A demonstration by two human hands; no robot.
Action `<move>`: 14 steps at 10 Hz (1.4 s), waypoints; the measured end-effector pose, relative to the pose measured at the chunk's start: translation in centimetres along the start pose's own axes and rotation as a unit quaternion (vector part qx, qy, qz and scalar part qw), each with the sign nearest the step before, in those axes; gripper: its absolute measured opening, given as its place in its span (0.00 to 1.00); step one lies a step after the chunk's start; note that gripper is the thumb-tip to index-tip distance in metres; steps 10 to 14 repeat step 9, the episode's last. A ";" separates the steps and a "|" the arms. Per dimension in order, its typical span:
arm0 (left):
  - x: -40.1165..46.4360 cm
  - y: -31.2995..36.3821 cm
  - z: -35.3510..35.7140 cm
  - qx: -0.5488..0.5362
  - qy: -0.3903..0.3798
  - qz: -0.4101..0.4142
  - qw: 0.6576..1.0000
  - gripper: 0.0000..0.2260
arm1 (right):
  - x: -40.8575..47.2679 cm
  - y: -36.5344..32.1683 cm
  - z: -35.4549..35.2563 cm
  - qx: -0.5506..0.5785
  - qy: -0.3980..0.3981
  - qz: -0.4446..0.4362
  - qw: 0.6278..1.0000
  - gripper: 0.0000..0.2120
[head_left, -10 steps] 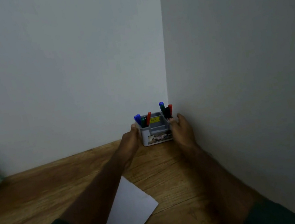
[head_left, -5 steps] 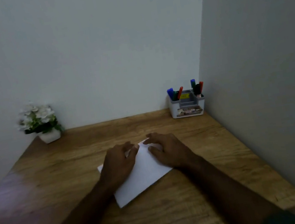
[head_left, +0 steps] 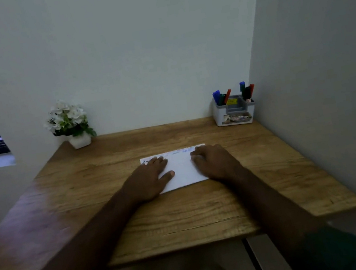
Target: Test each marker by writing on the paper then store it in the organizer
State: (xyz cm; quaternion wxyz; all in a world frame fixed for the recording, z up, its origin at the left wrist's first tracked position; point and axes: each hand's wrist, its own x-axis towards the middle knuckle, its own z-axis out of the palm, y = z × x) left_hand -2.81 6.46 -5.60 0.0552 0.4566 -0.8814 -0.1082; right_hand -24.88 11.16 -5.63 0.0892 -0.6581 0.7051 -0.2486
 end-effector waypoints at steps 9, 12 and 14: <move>2.6 -1.5 -2.8 -0.033 -0.093 0.006 0.995 0.33 | 2.7 -0.8 -1.7 -0.059 -0.144 0.009 0.988 0.26; 2.6 -1.5 -2.8 -0.033 -0.093 0.006 0.995 0.33 | 2.7 -0.8 -1.7 -0.059 -0.144 0.009 0.988 0.26; 2.6 -1.5 -2.8 -0.033 -0.093 0.006 0.995 0.33 | 2.7 -0.8 -1.7 -0.059 -0.144 0.009 0.988 0.26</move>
